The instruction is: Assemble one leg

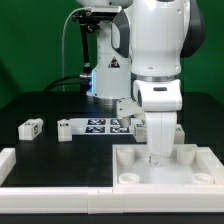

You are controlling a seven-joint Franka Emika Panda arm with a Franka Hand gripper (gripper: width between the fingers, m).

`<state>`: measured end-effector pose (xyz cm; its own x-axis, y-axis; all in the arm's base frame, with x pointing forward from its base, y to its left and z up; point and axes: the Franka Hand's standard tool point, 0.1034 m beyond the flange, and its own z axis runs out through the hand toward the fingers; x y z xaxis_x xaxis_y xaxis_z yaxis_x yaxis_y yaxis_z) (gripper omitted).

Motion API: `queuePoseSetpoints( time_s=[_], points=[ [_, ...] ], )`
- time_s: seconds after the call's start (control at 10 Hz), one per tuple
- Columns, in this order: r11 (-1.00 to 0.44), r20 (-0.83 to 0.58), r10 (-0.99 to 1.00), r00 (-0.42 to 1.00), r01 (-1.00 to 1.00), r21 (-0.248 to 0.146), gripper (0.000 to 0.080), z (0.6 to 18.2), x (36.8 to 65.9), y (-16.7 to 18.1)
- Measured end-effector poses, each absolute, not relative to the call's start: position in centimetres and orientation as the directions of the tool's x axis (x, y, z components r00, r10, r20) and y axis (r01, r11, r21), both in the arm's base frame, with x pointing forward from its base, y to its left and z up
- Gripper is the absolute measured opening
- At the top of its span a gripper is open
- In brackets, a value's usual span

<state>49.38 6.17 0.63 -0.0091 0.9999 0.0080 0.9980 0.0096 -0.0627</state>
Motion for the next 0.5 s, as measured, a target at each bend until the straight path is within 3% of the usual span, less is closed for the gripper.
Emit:
queuePoseSetpoints(
  time_s=[0.3, 0.5],
  points=[
    [0.005, 0.008, 1.0, -0.004, 0.998, -0.062, 0.0649, 0.7, 49.3, 6.2],
    [-0.069, 0.002, 0.998, 0.069, 0.997, -0.046, 0.0649, 2.2, 47.7, 6.1]
  ],
)
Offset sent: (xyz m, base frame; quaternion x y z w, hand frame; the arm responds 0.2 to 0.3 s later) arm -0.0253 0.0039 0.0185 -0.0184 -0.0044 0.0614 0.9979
